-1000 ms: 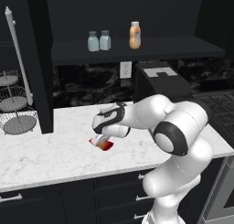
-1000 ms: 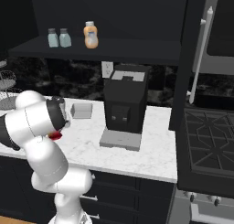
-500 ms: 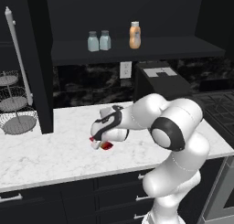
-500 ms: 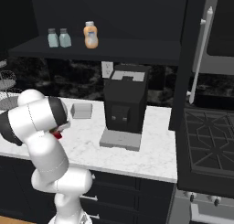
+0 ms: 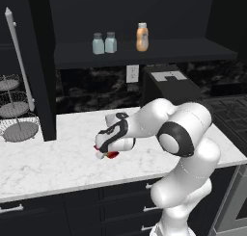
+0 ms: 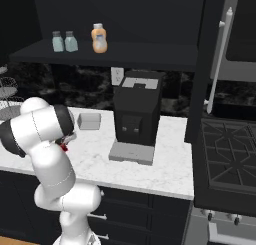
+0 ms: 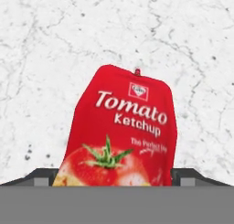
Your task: Put the shaker and condiment bottle from the counter next to their counterparts in the cabinet.
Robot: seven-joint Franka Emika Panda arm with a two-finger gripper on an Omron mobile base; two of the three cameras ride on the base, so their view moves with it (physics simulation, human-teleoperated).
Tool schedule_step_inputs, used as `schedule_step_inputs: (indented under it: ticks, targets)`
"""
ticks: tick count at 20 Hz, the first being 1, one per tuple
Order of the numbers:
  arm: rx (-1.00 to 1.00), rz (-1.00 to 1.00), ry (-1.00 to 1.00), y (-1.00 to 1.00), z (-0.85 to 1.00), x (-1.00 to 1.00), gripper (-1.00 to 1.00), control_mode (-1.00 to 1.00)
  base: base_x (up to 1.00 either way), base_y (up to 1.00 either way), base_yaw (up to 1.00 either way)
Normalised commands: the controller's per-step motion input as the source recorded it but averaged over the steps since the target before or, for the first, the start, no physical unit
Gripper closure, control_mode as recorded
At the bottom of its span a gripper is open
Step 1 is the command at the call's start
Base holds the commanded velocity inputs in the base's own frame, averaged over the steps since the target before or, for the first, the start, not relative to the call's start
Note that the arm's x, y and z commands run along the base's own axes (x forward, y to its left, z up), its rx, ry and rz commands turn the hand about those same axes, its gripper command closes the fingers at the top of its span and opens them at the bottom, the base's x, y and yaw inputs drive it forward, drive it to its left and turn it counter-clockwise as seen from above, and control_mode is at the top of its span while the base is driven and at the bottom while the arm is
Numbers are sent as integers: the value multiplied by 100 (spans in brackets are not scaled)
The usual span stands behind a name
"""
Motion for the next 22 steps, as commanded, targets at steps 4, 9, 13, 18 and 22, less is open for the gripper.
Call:
schedule_step_inputs:
  ticks: [4,9,13,18,22]
  targets:
    - [0,0,0,1,18,-1,100,-100,0,0,0]
    - [0,0,0,4,58,-9,100,-100,0,0,0]
    - [0,0,0,2,73,-21,100,-100,0,0,0]
    - [0,0,-1,0,76,-33,100,-100,0,0,0]
    - [0,0,-3,0,77,-40,100,-100,0,0,0]
